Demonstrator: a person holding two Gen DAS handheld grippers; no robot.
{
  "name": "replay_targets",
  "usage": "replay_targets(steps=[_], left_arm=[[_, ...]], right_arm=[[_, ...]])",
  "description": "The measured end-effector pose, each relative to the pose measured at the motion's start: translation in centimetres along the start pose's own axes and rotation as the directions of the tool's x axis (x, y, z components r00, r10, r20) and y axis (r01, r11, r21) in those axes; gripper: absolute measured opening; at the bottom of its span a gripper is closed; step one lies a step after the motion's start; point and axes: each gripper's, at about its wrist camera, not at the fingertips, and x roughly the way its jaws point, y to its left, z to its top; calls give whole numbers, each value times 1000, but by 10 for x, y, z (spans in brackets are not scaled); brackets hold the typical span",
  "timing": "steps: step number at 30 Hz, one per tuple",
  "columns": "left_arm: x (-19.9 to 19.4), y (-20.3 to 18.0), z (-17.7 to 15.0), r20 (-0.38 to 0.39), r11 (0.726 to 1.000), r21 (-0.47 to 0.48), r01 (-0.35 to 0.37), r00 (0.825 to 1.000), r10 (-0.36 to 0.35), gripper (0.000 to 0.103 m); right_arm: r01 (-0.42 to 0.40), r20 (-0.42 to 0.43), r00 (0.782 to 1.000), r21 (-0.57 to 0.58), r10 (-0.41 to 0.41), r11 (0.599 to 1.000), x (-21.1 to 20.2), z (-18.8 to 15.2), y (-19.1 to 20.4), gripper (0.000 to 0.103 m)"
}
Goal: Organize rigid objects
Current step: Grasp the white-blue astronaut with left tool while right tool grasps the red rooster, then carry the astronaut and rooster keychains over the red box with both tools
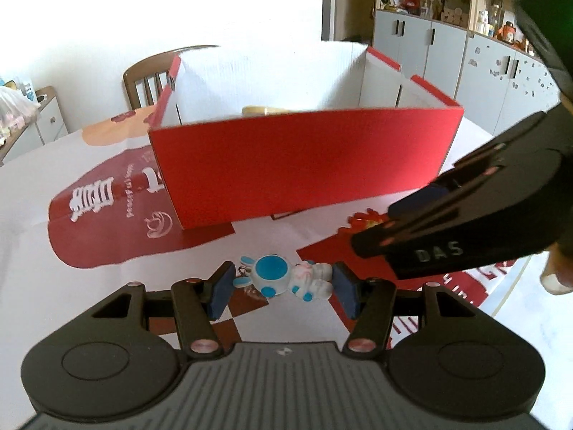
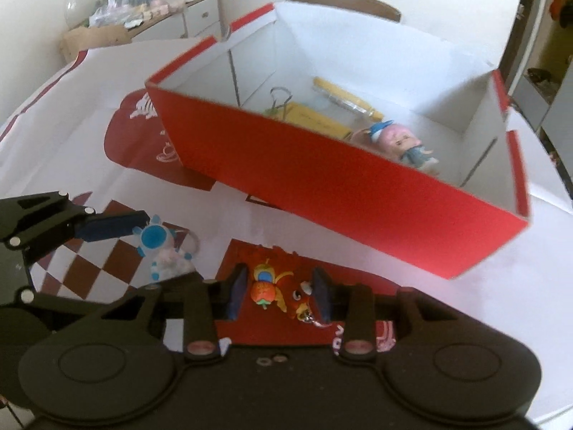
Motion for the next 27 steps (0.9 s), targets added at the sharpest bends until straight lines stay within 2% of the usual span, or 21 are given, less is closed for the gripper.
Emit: replay_targets(steps=[14, 27], left_arm=[[-57, 19, 29, 71, 998, -63, 15, 997, -10, 59], [-91, 31, 73, 180, 999, -48, -5, 984, 14, 59]], right_arm=[[47, 70, 996, 36, -50, 998, -67, 5, 8, 39], [71, 191, 979, 17, -73, 997, -107, 28, 12, 39]])
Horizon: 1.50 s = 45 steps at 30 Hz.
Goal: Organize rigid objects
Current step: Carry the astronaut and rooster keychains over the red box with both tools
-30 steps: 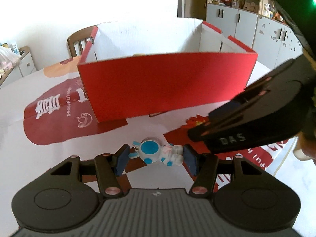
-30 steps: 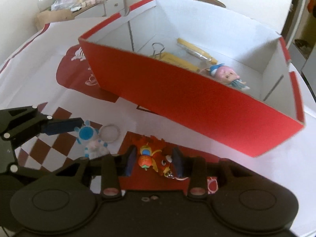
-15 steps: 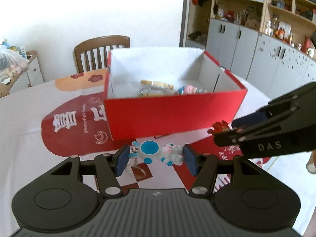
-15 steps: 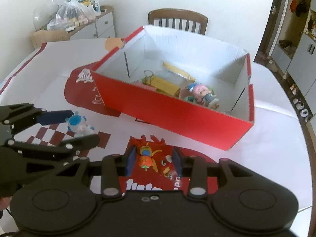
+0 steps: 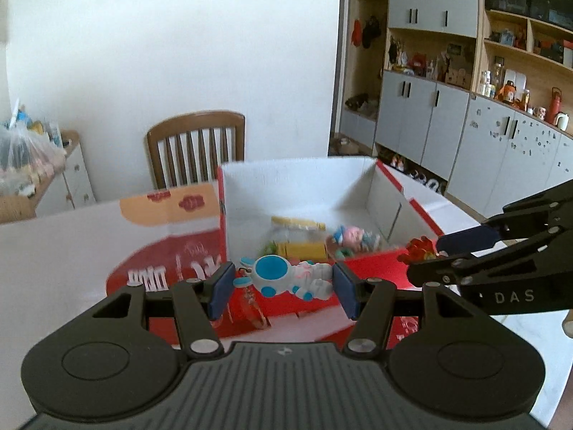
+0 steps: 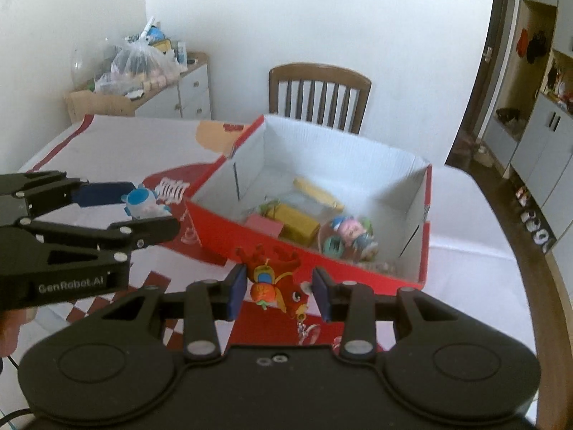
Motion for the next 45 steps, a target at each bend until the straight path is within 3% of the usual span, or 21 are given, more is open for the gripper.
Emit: replay_targets(steps=[12, 27, 37, 45], left_arm=[[31, -3, 44, 8, 1000, 28, -13, 1000, 13, 59], [112, -29, 72, -51, 996, 83, -35, 998, 40, 59], [174, -22, 81, -120, 991, 89, -102, 986, 113, 59], [213, -21, 78, -215, 990, 97, -101, 969, 120, 59]], right_arm=[[23, 25, 999, 4, -23, 1000, 13, 25, -25, 39], [43, -12, 999, -22, -44, 999, 64, 45, -68, 39], [30, -48, 998, -93, -35, 995, 105, 58, -80, 39], [-2, -94, 995, -123, -10, 992, 139, 63, -81, 39]])
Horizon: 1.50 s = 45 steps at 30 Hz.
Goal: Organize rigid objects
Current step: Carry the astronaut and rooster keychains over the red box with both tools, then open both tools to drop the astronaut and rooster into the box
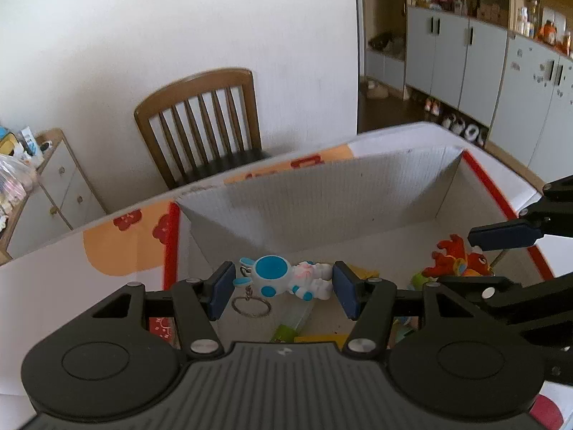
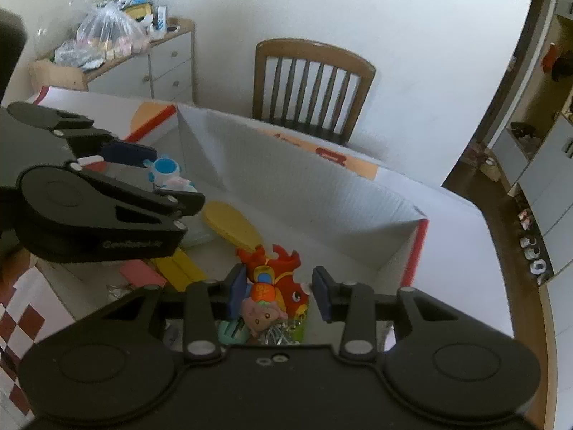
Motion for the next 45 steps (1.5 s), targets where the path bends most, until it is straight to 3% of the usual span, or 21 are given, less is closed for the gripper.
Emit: replay_targets(steps=[13, 25, 31, 34, 45], left_arm=[[45, -5, 1, -176, 1000, 4, 16, 984, -15, 59], [69, -11, 1, -311, 1000, 16, 14, 950, -8, 59], [69, -6, 1, -313, 1000, 8, 19, 950, -15, 60], [68, -4, 2, -311, 999, -16, 29, 950, -32, 66], [37, -2, 1, -226, 998, -23, 50, 973, -54, 68]], right_arm=[[-44, -70, 997, -45, 41, 998, 27, -11, 2, 39], [-47, -84, 996, -42, 43, 998, 31, -9, 5, 40], [-33, -88, 996, -19, 31, 999, 30, -10, 3, 46], [-30, -82, 996, -10, 29, 1000, 28, -12, 2, 53], [-14, -54, 998, 14, 15, 1000, 7, -14, 2, 61]])
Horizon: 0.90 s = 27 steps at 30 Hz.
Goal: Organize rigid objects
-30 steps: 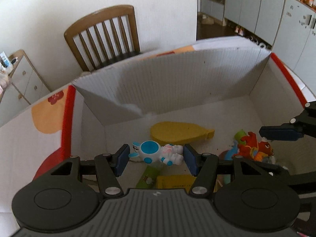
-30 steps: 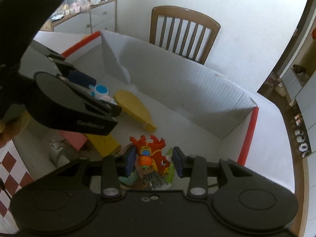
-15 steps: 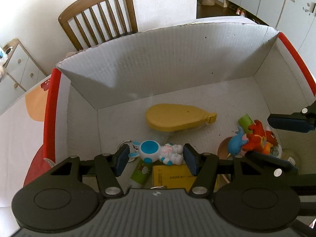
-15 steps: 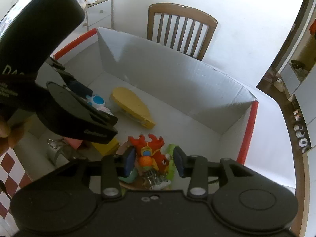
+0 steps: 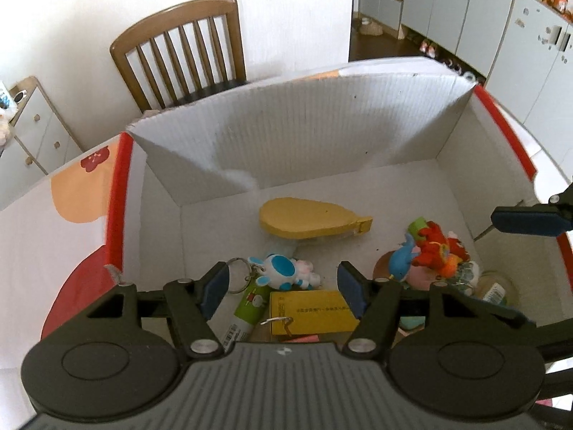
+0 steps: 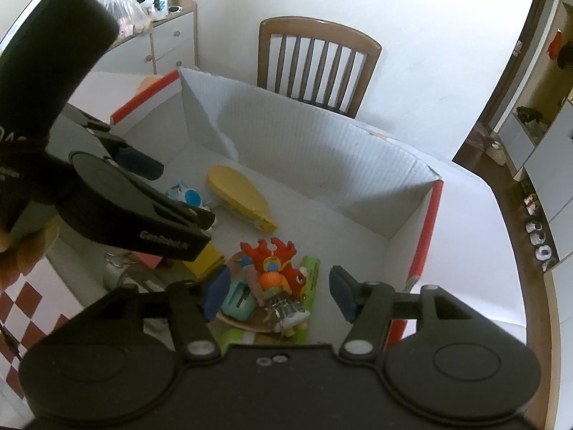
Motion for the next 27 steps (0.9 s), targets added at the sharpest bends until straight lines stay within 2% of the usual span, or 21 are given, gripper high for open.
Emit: replay_targets(steps=[7, 15, 27], left_arm=[[-28, 7, -9, 68, 1000, -7, 10, 998, -10, 70], [-56, 19, -23, 120, 999, -27, 32, 992, -29, 70], [-110, 29, -56, 224, 995, -44, 85, 972, -73, 71]], right_arm=[[6, 26, 1000, 15, -6, 1000, -21, -4, 8, 63], [-8, 73, 997, 37, 5, 999, -51, -10, 19, 75], [-55, 162, 986, 123, 34, 991, -98, -24, 27, 87]])
